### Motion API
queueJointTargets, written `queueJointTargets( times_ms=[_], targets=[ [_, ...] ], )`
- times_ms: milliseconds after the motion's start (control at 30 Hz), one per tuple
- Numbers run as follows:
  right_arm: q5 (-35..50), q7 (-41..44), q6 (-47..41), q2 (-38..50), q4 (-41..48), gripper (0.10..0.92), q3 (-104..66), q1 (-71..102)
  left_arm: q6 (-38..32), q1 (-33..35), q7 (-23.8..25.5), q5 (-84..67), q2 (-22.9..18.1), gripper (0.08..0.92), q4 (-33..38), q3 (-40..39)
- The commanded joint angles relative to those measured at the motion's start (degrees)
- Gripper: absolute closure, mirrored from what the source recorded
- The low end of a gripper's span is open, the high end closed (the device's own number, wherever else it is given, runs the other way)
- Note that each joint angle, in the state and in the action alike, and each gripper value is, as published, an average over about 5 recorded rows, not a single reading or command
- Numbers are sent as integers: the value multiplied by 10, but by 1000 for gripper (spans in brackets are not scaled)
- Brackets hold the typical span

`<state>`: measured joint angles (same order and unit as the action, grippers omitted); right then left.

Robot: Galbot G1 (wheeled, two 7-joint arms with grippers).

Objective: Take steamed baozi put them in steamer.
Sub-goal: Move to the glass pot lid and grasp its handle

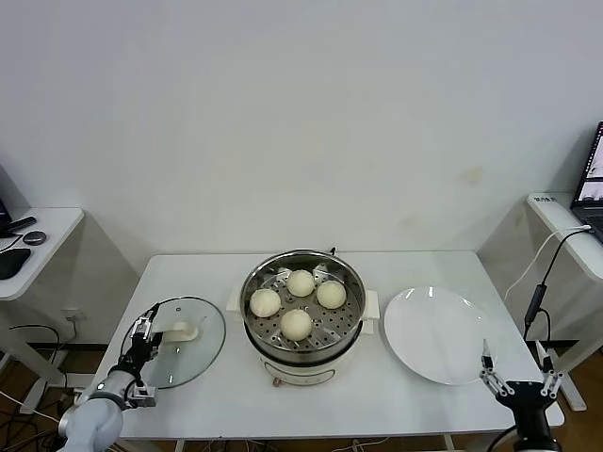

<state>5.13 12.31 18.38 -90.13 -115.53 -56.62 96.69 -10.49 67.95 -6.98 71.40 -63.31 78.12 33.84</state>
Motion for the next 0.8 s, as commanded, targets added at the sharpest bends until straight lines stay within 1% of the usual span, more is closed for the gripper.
queueJointTargets(
  times_ms=[33, 167, 267, 433, 567, 667, 800],
  targets=[
    [-3, 0, 1, -1, 2, 203, 1, 1, 1, -43, 6, 2, -1, 177, -45, -5],
    [-6, 0, 3, -1, 5, 203, 6, 3, 0, -48, 10, 0, -1, 178, -48, -9],
    [-11, 0, 6, -2, 8, 203, 13, 6, -4, -52, 12, -1, -2, 215, -56, -11],
    [-12, 1, 4, -1, 7, 203, 17, 5, -11, -58, 11, -9, -2, 355, -71, -13],
    [-11, 2, 0, 0, 6, 203, 18, 2, -18, -51, 5, -25, -3, 467, -65, -13],
    [-12, 3, 0, 0, 6, 203, 22, 1, -31, -39, -3, -47, 0, 554, -45, -10],
    [-17, 5, 1, 2, 9, 203, 29, 0, -43, -7, -11, -91, 10, 675, 10, -3]
  ],
)
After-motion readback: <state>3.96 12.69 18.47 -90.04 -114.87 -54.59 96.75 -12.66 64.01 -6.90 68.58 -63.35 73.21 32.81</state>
